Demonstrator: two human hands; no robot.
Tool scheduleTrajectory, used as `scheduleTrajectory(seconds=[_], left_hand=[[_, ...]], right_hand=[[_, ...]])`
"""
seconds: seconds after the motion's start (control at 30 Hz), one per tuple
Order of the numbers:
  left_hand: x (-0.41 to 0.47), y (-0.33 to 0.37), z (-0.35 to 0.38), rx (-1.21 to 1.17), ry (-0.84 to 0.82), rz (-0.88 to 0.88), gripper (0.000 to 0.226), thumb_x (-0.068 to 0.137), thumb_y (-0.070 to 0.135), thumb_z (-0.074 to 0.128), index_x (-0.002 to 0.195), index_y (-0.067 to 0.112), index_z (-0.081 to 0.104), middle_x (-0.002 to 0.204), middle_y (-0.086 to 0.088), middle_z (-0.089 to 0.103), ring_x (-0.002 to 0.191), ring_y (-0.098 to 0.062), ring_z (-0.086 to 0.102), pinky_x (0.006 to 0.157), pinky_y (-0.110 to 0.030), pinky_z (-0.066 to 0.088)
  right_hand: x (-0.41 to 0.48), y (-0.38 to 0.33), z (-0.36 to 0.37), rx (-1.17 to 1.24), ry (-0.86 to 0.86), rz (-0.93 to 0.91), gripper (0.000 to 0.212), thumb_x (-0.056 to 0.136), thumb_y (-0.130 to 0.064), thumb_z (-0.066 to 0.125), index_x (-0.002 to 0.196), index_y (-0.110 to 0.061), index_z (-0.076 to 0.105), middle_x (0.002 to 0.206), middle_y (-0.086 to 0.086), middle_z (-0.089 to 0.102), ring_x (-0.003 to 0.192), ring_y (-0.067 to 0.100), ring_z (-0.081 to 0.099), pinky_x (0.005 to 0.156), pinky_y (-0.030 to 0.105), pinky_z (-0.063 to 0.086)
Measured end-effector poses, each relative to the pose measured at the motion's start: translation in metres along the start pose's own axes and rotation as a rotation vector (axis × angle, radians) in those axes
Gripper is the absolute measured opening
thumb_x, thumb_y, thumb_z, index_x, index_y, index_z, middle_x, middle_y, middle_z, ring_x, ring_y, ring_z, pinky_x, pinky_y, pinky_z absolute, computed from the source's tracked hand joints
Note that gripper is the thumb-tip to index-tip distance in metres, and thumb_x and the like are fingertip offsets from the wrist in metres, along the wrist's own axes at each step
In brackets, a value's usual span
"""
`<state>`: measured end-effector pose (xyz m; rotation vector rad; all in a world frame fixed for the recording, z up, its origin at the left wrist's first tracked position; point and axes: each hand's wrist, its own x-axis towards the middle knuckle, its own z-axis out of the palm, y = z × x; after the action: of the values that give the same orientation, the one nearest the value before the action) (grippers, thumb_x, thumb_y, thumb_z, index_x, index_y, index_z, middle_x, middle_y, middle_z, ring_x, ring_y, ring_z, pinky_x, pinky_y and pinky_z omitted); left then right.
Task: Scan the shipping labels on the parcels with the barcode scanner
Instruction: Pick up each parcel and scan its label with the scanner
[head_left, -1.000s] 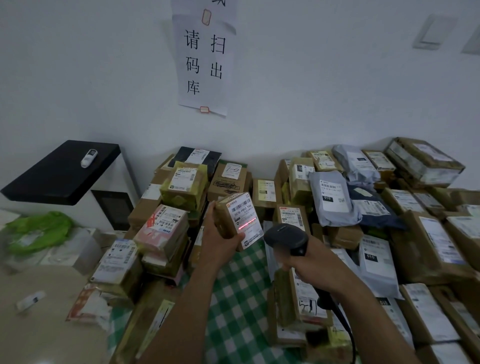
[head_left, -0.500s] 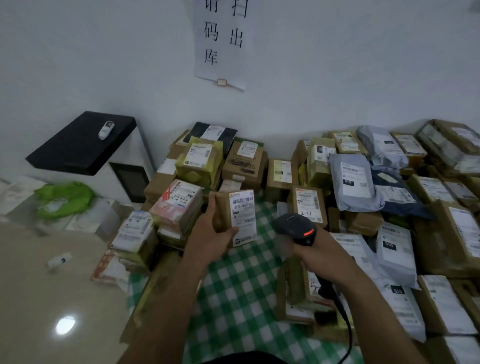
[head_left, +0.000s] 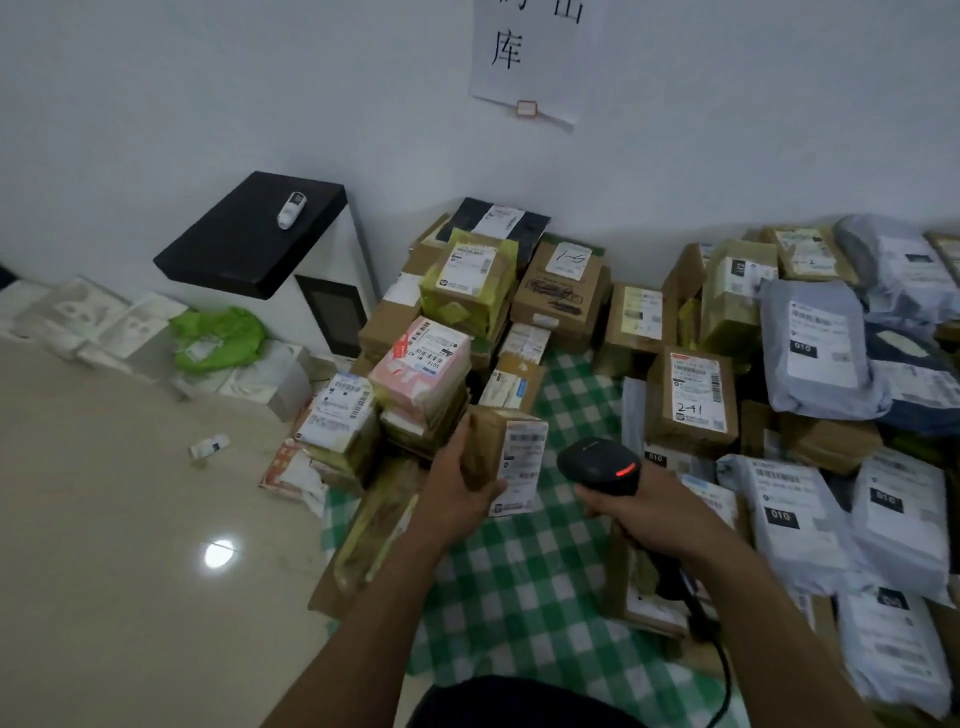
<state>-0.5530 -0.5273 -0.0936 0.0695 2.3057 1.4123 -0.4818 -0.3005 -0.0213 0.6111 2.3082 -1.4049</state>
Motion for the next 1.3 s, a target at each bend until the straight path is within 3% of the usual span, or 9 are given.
scheduleTrajectory(seconds=[0.2,0.33,0.43,0.57,0.7,0.87,1.0,1.1,1.3], left_hand=[[0.012,-0.021,-0.011,-0.027,-0.125,-0.025,0.110,0.089,0.007,0.077,0.160,0.049,0.004,0.161,0.008,0.037,0.149,-0.015,0.036,0.112,-0.044,0.048],[0.013,-0.023,-0.011,-0.158,-0.083,-0.044,0.102,0.093,0.018,0.075,0.162,0.048,0.005,0.153,0.007,0.047,0.135,-0.010,0.048,0.093,-0.030,0.058],[0.025,0.002,-0.003,-0.191,-0.069,-0.011,0.090,0.100,0.023,0.066,0.162,0.047,0.005,0.152,0.014,0.046,0.135,-0.009,0.049,0.092,-0.022,0.055],[0.080,0.041,0.012,-0.133,-0.056,0.047,0.077,0.101,0.048,0.055,0.156,0.060,0.003,0.160,0.005,0.042,0.138,-0.021,0.052,0.108,-0.056,0.050],[0.138,0.066,0.017,0.021,-0.066,-0.001,0.075,0.102,0.056,0.042,0.154,0.060,-0.011,0.161,-0.007,0.040,0.127,-0.023,0.059,0.109,-0.056,0.048],[0.156,0.062,0.025,0.363,0.221,0.087,0.058,0.109,0.039,0.041,0.161,0.030,0.018,0.159,-0.008,0.035,0.141,-0.031,0.046,0.107,-0.050,0.045],[0.144,0.044,0.046,0.602,0.185,0.077,0.073,0.102,0.066,0.037,0.162,0.034,0.011,0.171,-0.001,0.006,0.156,-0.033,0.012,0.111,-0.060,0.038],[0.146,0.039,0.057,0.702,0.198,0.118,0.081,0.099,0.074,0.034,0.164,0.032,0.007,0.172,-0.003,0.000,0.158,-0.032,0.003,0.114,-0.058,0.035],[0.171,0.037,0.061,0.704,0.226,0.243,0.059,0.106,0.035,0.052,0.159,0.031,0.027,0.170,-0.013,0.005,0.157,-0.036,-0.001,0.124,-0.060,0.023]], right_hand=[[0.005,0.002,-0.003,0.037,-0.031,0.001,0.019,0.091,-0.036,0.078,0.107,-0.037,0.068,0.088,-0.006,0.079,0.070,0.006,0.065,0.066,0.026,0.049],[0.011,0.005,-0.006,0.035,-0.023,0.004,0.021,0.091,-0.038,0.077,0.110,-0.038,0.067,0.088,-0.008,0.079,0.069,0.004,0.065,0.067,0.027,0.050],[0.017,0.005,-0.011,0.078,0.016,0.023,0.025,0.091,-0.036,0.079,0.113,-0.036,0.067,0.088,-0.004,0.079,0.067,0.008,0.064,0.064,0.028,0.051],[0.025,-0.007,-0.026,0.144,0.061,-0.004,0.028,0.092,-0.035,0.077,0.116,-0.039,0.063,0.100,-0.005,0.076,0.086,0.010,0.067,0.074,0.029,0.051],[0.035,-0.016,-0.043,0.160,0.077,-0.053,0.028,0.092,-0.036,0.078,0.111,-0.046,0.060,0.099,-0.012,0.071,0.088,0.005,0.063,0.071,0.025,0.047],[0.048,-0.016,-0.049,0.156,0.071,-0.043,0.026,0.091,-0.036,0.078,0.113,-0.040,0.065,0.088,-0.011,0.070,0.083,0.007,0.064,0.072,0.026,0.047],[0.055,-0.010,-0.045,0.155,0.058,-0.008,0.030,0.092,-0.036,0.078,0.118,-0.039,0.064,0.099,-0.009,0.071,0.090,0.007,0.064,0.070,0.025,0.045],[0.059,-0.007,-0.046,0.149,0.059,0.019,0.036,0.090,-0.039,0.079,0.122,-0.040,0.062,0.103,-0.009,0.070,0.094,0.007,0.063,0.073,0.026,0.046],[0.059,0.000,-0.053,0.200,0.066,0.012,0.036,0.091,-0.036,0.078,0.124,-0.040,0.062,0.110,-0.014,0.069,0.097,-0.004,0.059,0.068,0.015,0.043]])
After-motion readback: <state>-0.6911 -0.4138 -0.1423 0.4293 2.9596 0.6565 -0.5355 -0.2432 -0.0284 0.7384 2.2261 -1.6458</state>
